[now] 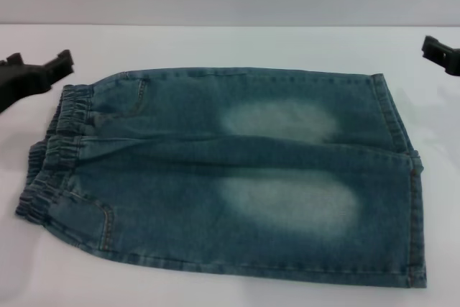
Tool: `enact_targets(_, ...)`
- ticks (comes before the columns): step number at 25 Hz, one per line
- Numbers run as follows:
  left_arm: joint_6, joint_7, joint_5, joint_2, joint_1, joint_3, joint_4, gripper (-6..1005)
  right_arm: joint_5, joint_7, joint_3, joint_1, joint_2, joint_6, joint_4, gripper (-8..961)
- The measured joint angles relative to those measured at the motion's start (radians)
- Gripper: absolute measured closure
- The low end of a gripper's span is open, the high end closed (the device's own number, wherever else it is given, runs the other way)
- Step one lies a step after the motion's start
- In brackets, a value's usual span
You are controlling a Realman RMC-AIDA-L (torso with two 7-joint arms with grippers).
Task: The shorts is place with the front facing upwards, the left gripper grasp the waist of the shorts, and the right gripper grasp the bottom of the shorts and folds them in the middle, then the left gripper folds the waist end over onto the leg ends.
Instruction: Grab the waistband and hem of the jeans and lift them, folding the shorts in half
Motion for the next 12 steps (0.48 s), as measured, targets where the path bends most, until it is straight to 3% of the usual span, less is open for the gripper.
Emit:
enact_targets(7,-0.310,-0.067,0.003,0.001,-0.019,-0.156,-0.058,159,0.009,-0.096,0.092,0.080,0.035,0.482,0.140,156)
enact_targets(10,-0.398,-0.084,0.024,0.001,-0.030,-0.183,-0.058,159,0.006,-0.153,0.123,0.074,0.087,0.609,0.233,156)
enact_targets(12,-0.447,-0.120,0.088,-0.001,-0.035,-0.187,-0.067,159,0.002,-0.164,0.128,0.065,0.101,0.658,0.280,157)
